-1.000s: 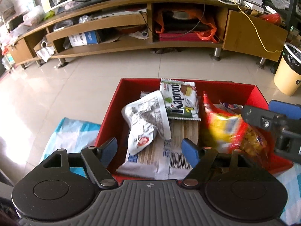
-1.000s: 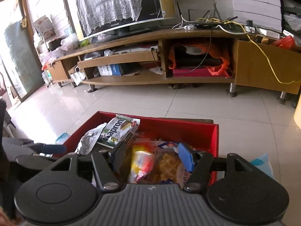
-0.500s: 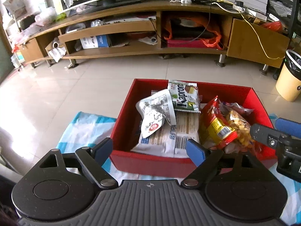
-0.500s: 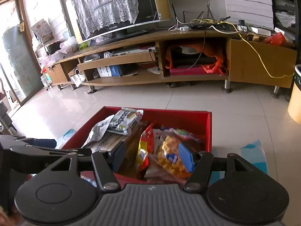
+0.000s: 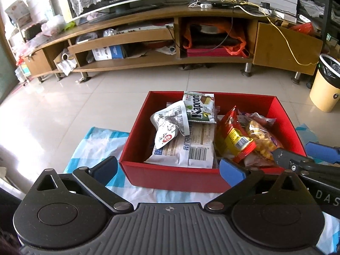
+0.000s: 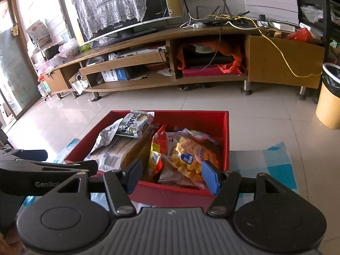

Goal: Organize snacks

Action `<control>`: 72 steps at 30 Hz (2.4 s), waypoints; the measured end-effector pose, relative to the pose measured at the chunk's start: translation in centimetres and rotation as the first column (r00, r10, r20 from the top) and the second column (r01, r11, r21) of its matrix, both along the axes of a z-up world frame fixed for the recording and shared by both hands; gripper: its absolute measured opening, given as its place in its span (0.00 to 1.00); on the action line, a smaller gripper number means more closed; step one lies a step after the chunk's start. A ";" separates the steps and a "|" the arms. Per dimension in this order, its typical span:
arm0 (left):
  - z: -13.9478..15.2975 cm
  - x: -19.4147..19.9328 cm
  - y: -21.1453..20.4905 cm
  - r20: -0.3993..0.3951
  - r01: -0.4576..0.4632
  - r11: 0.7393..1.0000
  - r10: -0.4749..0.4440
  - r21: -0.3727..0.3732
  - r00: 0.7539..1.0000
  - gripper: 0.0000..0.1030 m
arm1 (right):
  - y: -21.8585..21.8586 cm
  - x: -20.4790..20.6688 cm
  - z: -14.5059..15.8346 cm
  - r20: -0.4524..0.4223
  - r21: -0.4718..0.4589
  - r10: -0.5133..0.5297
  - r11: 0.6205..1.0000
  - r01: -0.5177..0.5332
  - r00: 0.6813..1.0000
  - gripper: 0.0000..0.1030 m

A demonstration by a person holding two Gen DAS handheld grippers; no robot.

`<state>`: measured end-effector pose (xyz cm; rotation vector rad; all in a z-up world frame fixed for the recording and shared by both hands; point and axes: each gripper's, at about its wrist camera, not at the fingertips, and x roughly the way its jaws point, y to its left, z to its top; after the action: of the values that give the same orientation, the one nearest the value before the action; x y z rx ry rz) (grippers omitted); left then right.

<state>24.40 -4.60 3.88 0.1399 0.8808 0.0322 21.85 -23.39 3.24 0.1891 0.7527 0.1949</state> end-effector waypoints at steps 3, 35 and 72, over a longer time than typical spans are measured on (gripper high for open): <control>-0.2 0.0 -0.3 -0.006 -0.003 1.000 0.003 0.010 1.000 1.00 | -0.1 0.1 -0.1 -0.006 -0.003 0.000 1.000 0.000 1.000 0.57; 0.9 -5.2 -0.4 -0.050 0.018 1.000 -0.019 -0.011 0.999 1.00 | -0.2 -5.2 1.7 -0.077 -0.046 -0.015 0.999 0.011 0.997 0.57; 0.6 -18.8 6.0 -0.094 -0.003 0.996 -0.005 -0.086 0.996 1.00 | 5.9 -19.4 3.2 -0.105 -0.069 0.065 0.995 -0.073 0.992 0.57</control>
<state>5.57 1.43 4.52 0.0614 0.9748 -0.0136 2.42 -17.46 6.47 0.1041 0.8682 0.2243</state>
